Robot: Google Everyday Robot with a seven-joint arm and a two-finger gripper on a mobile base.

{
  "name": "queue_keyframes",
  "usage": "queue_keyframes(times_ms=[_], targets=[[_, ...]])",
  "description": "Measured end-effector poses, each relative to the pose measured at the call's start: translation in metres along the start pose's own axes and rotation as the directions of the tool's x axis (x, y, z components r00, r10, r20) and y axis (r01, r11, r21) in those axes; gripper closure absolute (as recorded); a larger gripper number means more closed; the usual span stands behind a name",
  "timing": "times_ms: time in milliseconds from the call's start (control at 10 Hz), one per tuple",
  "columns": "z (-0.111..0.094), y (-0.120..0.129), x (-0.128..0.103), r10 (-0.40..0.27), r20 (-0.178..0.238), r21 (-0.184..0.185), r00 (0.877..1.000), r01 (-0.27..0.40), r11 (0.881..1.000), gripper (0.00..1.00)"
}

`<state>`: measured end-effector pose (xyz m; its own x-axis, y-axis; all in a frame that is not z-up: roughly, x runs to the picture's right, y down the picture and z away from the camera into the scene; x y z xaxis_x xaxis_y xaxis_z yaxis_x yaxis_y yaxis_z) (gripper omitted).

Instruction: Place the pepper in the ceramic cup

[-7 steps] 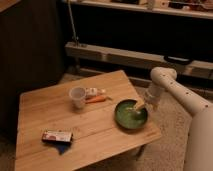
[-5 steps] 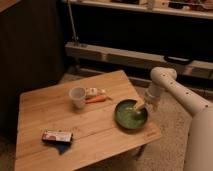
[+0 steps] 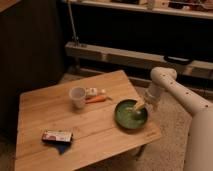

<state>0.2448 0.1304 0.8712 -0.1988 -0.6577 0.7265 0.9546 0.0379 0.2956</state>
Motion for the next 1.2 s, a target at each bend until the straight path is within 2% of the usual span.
queue_keyframes(times_ms=[1000,1200], targets=[[-0.0001,-0.0001,-0.0002,-0.001,0.0,0.0,1.0,0.001,1.0,0.2],[-0.008,0.0002,0.0025,-0.03,-0.046,-0.016,0.999,0.029,0.999,0.2]])
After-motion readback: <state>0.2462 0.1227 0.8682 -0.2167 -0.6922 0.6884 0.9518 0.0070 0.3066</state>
